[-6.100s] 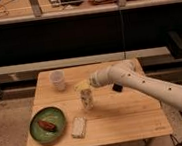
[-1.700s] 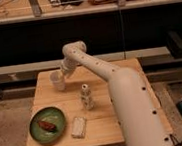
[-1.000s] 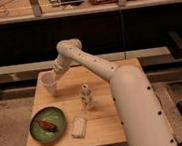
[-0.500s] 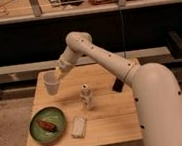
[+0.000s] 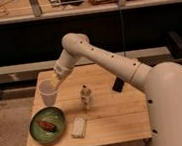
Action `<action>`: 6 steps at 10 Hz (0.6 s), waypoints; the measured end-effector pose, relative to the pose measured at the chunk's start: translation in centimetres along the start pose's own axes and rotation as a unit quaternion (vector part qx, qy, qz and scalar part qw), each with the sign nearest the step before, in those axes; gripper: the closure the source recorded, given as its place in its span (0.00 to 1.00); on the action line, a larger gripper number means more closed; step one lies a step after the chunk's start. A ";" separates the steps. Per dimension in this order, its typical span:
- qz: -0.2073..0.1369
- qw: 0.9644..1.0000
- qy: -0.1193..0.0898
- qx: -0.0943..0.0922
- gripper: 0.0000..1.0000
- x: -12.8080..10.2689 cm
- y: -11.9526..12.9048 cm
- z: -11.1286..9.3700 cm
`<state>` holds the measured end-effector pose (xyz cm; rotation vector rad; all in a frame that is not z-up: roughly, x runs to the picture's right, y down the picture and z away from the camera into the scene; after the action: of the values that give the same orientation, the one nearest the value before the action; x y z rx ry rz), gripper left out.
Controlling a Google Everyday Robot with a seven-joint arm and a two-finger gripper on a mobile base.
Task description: Place the ceramic cup in the ceramic bowl
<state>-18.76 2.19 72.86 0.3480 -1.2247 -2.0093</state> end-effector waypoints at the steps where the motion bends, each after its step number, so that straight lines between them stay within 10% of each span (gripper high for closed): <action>1: -0.013 1.000 -0.010 0.005 1.00 -0.3 -1.1 0.8; 6: -0.020 0.999 -0.034 0.000 1.00 -2.0 -1.3 5.4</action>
<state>-21.10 7.46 74.18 0.3086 -1.2684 -2.0702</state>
